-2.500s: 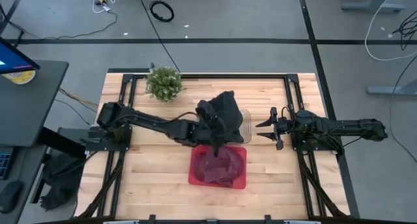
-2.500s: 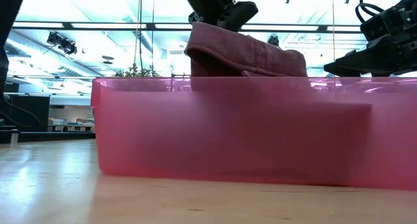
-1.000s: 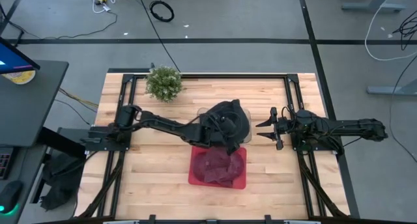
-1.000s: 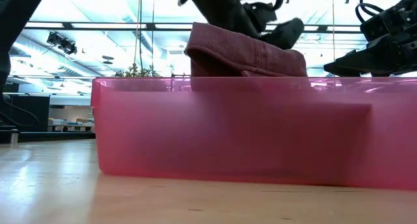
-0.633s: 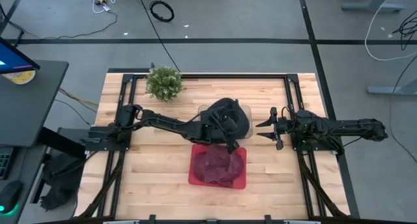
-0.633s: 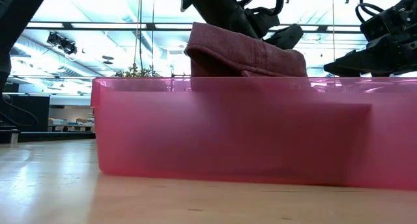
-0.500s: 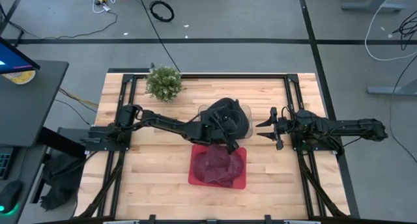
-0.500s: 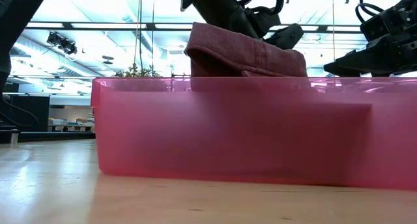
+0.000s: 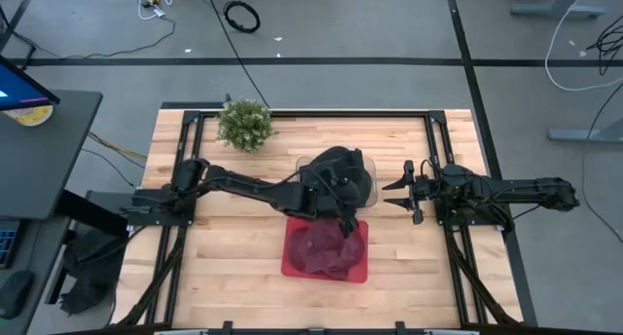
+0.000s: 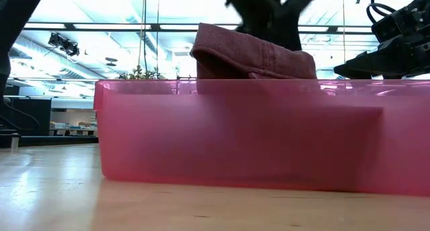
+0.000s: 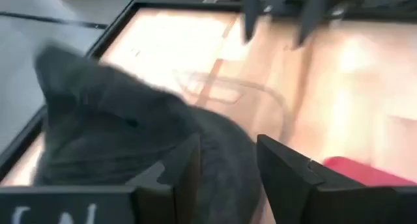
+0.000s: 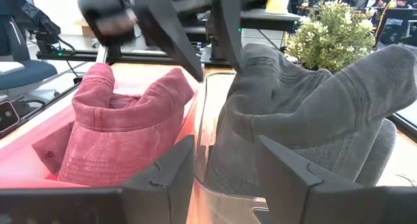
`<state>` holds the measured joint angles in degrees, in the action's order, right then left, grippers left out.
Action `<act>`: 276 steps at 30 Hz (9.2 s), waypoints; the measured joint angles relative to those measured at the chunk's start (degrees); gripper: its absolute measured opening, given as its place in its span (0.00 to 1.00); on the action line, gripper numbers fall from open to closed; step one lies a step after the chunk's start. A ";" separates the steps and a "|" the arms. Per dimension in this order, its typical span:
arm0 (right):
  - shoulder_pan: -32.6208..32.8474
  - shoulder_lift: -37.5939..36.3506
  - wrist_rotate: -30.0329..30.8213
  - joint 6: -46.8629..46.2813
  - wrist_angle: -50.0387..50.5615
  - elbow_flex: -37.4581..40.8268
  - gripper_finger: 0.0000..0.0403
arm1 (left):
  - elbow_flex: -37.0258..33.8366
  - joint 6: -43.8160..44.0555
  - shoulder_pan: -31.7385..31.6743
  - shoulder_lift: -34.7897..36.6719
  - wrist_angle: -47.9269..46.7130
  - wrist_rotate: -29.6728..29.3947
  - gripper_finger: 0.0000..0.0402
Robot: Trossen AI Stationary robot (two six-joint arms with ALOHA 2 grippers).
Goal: Pick & Place hat
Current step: Return to Home Position
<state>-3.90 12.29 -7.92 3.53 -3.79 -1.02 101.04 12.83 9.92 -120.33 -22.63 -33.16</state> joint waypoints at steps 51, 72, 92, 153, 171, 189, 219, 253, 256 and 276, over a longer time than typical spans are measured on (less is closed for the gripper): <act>-0.02 0.02 -0.02 0.00 -0.02 0.00 0.41 | -91.53 -18.25 25.92 86.68 43.32 -10.18 0.41; -0.01 0.02 -0.02 0.00 -0.01 0.00 0.41 | -93.23 -19.61 25.94 109.05 29.11 -10.54 0.41; -0.02 0.00 -0.01 0.00 -0.03 0.00 0.41 | -97.86 -19.49 26.31 120.16 21.13 -9.87 0.41; 0.00 0.00 -0.02 0.00 0.00 0.00 0.41 | -100.62 -22.46 27.01 119.18 28.04 -11.35 0.41; -0.01 0.00 -0.01 0.00 0.00 0.00 0.41 | -100.62 -22.46 27.03 119.16 28.11 -11.37 0.41; -0.02 0.00 -0.01 0.00 0.00 0.01 0.41 | -100.62 -22.46 27.01 119.16 28.11 -11.37 0.41; -0.01 0.02 -0.02 0.00 0.00 0.01 0.41 | -100.62 -22.46 27.03 119.16 28.11 -11.39 0.41; 0.00 0.02 -0.02 0.00 0.00 0.00 0.41 | -100.62 -22.46 27.01 119.16 28.11 -11.39 0.41; -0.02 0.02 -0.01 0.00 0.00 0.00 0.41 | -100.62 -22.46 27.01 119.16 28.11 -11.38 0.41; -0.02 0.02 -0.02 0.00 0.00 0.00 0.41 | -100.62 -22.46 27.03 119.16 28.09 -11.38 0.41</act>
<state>-3.92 12.32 -7.94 3.53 -3.79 -1.02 0.42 -9.63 36.95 -1.17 5.46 -44.54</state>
